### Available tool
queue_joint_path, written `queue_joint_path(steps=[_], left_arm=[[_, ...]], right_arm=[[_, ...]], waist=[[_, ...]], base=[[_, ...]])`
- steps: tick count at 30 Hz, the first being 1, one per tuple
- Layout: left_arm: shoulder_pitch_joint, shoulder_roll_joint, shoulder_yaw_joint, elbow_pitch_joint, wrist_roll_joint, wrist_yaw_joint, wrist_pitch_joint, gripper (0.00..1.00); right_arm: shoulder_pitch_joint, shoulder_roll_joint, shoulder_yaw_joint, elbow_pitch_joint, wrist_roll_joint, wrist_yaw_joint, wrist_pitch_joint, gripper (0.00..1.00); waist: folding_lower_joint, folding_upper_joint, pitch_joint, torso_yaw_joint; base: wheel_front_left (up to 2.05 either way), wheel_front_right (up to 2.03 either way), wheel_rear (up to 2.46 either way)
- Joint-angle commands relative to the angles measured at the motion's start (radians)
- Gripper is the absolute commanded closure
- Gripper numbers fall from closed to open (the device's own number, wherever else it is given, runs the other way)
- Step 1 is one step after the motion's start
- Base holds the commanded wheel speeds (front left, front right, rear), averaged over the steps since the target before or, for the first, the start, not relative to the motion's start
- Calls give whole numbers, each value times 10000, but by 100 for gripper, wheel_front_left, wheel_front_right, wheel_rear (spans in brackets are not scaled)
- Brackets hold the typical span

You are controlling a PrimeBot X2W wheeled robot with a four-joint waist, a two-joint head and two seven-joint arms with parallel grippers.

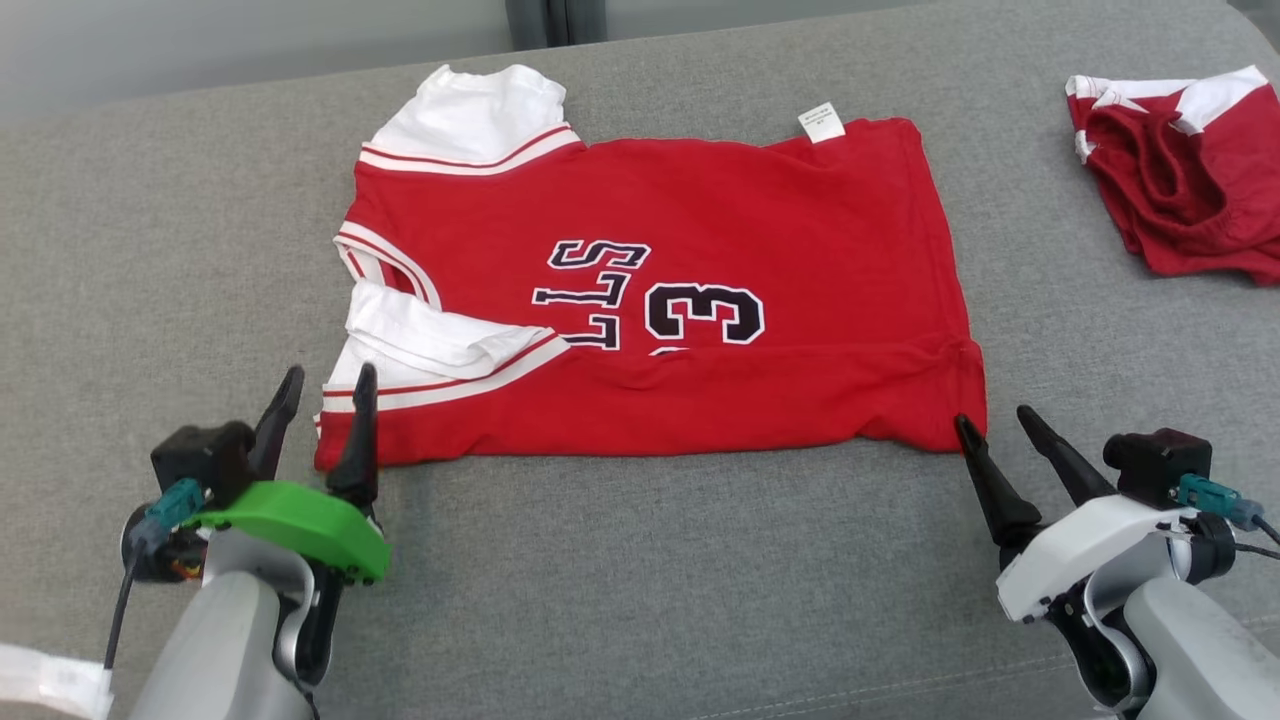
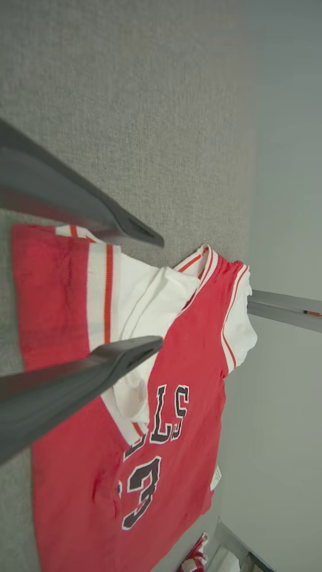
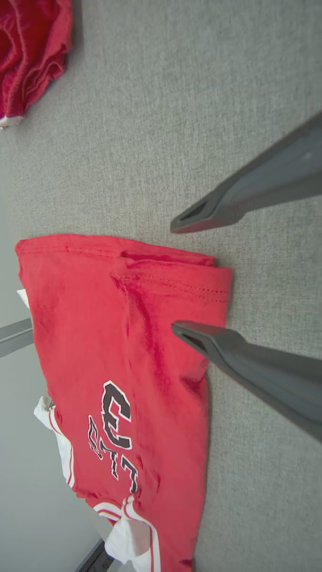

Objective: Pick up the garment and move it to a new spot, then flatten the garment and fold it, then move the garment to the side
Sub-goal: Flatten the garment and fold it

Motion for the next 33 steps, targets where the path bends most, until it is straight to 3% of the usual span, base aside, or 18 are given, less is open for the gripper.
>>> queue_joint_path(steps=[1,7,17,18,19,20,27,33], left_arm=[[264,88,79,-48,-40,-25,-68,0],[769,64,95,61,86,23,-68,0],[-44,-143,-62,1333,189,84,-39,0],[-125,-198,-116,1526,137,59,-6,0],[-193,-213,-142,1637,90,43,-10,54],[-266,-214,-171,1799,70,22,-15,98],[-313,-266,-15,2101,-294,-47,-82,100],[717,-413,372,1050,-356,-59,-68,100]], right_arm=[[162,-6,0,37,-160,-1,-66,0],[-9,200,-13,314,-719,-1,-138,0],[-828,783,-50,1353,-1200,-1,-70,0],[-872,847,-22,1462,-1159,-1,-75,25],[-915,883,-8,1532,-1128,-1,-83,67],[-970,946,-7,1596,-1071,-1,-103,100],[-993,1141,-116,1796,-912,-1,-244,100],[-184,821,-89,1114,-947,-1,-275,100]], waist=[[1,0,-22,28],[1,0,181,139],[1,0,482,156],[1,0,486,157],[1,0,485,155],[1,0,475,153],[1,0,154,220],[1,0,-518,361]], base=[[0,0,0],[0,0,0],[0,0,0],[0,0,0],[0,0,0],[0,0,0],[0,0,0],[0,0,0]])
